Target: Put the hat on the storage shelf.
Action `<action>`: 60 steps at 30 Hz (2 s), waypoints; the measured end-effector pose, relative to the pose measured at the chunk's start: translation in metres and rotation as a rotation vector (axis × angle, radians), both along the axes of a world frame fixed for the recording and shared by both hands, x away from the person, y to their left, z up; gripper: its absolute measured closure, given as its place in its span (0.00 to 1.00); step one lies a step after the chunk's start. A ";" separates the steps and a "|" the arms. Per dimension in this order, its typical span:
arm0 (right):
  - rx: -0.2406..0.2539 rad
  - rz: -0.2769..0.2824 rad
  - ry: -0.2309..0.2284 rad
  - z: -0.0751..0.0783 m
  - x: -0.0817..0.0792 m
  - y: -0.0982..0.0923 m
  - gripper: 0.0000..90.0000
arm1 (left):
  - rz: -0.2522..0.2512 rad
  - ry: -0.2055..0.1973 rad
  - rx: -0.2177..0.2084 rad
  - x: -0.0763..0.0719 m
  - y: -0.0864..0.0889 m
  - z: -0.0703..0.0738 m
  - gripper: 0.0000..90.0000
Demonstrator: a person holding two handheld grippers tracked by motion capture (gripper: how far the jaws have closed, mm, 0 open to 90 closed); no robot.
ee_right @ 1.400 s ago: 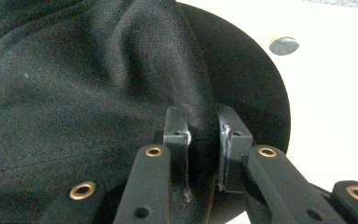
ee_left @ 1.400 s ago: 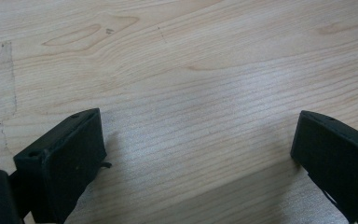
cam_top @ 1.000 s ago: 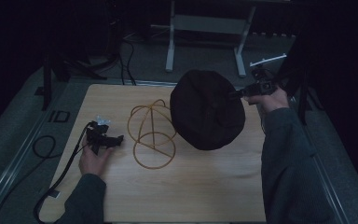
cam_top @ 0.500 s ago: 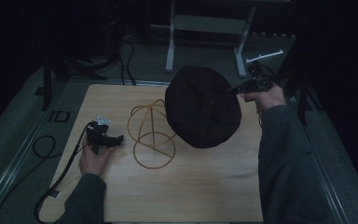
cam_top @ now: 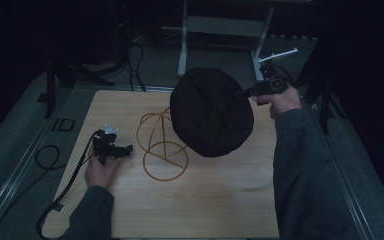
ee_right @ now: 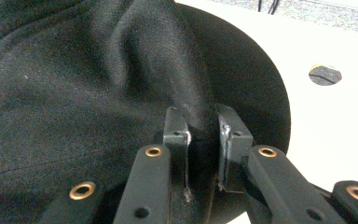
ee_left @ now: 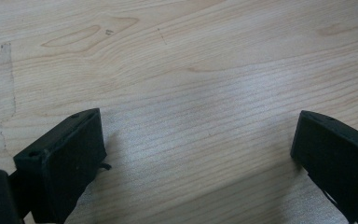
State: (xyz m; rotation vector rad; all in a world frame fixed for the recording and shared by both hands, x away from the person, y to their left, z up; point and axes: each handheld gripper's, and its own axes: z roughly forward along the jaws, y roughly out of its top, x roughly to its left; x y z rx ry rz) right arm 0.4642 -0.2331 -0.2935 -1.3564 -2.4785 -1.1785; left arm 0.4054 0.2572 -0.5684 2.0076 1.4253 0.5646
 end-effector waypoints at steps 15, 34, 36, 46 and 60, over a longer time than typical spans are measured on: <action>-0.012 0.038 -0.020 0.017 0.001 0.030 0.86 | 0.000 -0.002 0.000 0.000 0.000 0.000 0.03; -0.040 0.090 -0.024 0.026 0.006 0.071 0.85 | 0.004 -0.004 -0.004 0.001 -0.001 0.000 0.03; -0.048 0.091 -0.023 0.026 0.007 0.076 0.85 | 0.003 -0.004 -0.003 0.001 -0.001 0.000 0.03; -0.054 0.117 -0.010 0.021 0.009 0.094 0.85 | 0.000 -0.008 -0.004 0.000 -0.001 0.000 0.04; -0.082 0.135 -0.022 0.025 0.006 0.109 0.85 | 0.001 -0.008 -0.004 0.000 -0.001 0.000 0.04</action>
